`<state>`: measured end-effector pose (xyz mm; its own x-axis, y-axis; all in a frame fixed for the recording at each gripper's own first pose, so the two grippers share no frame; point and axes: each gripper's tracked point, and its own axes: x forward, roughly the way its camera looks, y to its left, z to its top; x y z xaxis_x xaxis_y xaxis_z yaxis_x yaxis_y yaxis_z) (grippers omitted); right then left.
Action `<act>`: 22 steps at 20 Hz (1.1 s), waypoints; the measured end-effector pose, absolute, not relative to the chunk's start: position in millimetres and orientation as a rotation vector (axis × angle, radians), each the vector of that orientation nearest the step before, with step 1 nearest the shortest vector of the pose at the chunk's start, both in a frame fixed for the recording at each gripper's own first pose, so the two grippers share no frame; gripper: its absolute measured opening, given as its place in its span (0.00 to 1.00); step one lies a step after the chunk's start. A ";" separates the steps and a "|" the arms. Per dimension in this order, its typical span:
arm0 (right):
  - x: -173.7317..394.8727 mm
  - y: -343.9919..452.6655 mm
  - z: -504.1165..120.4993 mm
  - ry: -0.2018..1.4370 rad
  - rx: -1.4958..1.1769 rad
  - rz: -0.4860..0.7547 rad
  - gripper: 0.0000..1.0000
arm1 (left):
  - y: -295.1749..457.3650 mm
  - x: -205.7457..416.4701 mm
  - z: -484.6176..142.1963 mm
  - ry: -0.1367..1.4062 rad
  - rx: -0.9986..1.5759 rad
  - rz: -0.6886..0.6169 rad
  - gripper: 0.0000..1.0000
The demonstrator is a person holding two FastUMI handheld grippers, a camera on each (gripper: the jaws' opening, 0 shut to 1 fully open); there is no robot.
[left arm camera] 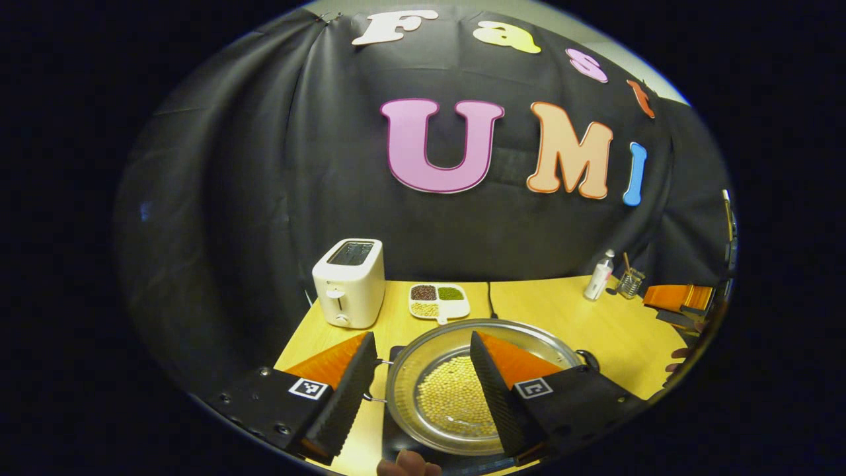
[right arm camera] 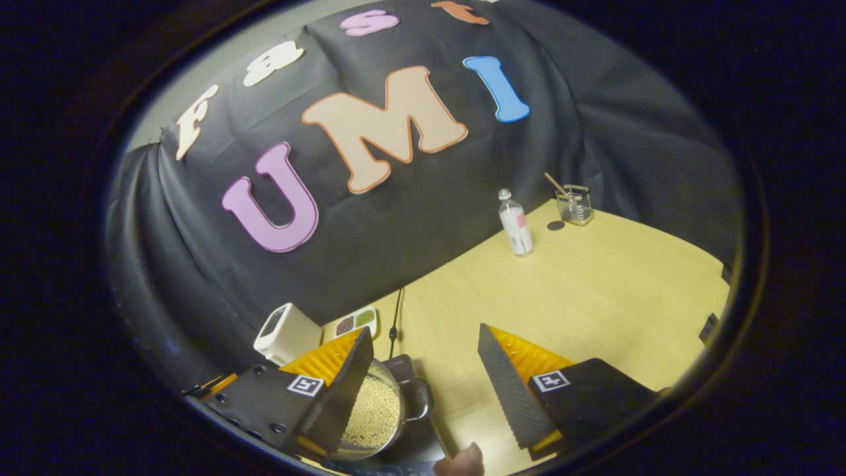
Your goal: First push the handle of the pot to place it horizontally, then grasp the pot with both hands and set it on the induction cooktop.
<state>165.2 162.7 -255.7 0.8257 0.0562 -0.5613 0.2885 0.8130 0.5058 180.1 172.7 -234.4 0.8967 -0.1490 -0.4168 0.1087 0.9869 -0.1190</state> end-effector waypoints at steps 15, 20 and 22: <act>102.1 34.0 -121.8 0.273 0.298 0.175 0.92 | 74.9 65.5 -66.0 0.238 -0.170 0.050 0.87; 98.2 -12.1 -60.9 0.176 0.253 0.159 0.92 | 55.5 37.0 11.9 0.109 -0.136 0.054 0.84; 96.3 -26.3 -37.1 0.147 0.237 0.138 0.92 | 48.7 31.2 31.3 0.068 -0.117 0.056 0.83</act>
